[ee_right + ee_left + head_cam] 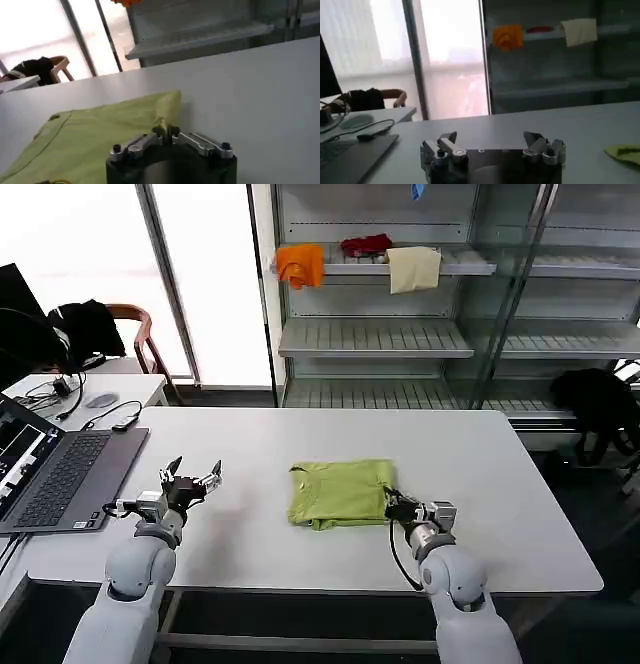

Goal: Fold and organize the clothes.

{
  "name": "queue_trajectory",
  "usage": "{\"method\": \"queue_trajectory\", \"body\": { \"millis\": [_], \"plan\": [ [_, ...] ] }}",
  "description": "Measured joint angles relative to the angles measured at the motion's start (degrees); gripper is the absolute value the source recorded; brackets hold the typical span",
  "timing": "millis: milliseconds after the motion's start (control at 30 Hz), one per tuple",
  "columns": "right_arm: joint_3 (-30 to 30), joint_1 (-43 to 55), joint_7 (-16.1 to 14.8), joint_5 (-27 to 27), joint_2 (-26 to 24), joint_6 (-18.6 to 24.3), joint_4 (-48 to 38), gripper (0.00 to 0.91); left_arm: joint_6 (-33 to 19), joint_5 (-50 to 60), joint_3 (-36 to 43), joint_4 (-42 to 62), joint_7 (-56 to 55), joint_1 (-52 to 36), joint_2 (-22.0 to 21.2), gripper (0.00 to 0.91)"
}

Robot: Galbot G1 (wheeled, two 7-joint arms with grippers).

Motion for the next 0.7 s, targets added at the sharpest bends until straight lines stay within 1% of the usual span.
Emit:
{"method": "queue_trajectory", "body": {
  "millis": [367, 567, 700],
  "plan": [
    [1.1, -5.9, 0.1, -1.2, -2.2, 0.1, 6.6, 0.907, -0.8, 0.1, -1.1, -1.0, 0.3, 1.6, -0.3, 0.907],
    [3.8, -10.3, -0.4, -4.0, -4.6, 0.3, 11.2, 0.907, -1.2, -0.5, -1.9, -2.0, 0.5, 3.2, -0.7, 0.907],
    [6.2, -11.7, -0.6, -6.1, -6.3, 0.9, 12.6, 0.907, -1.2, -2.1, -2.5, -2.8, 0.7, 4.2, -1.1, 0.907]
  ]
}}
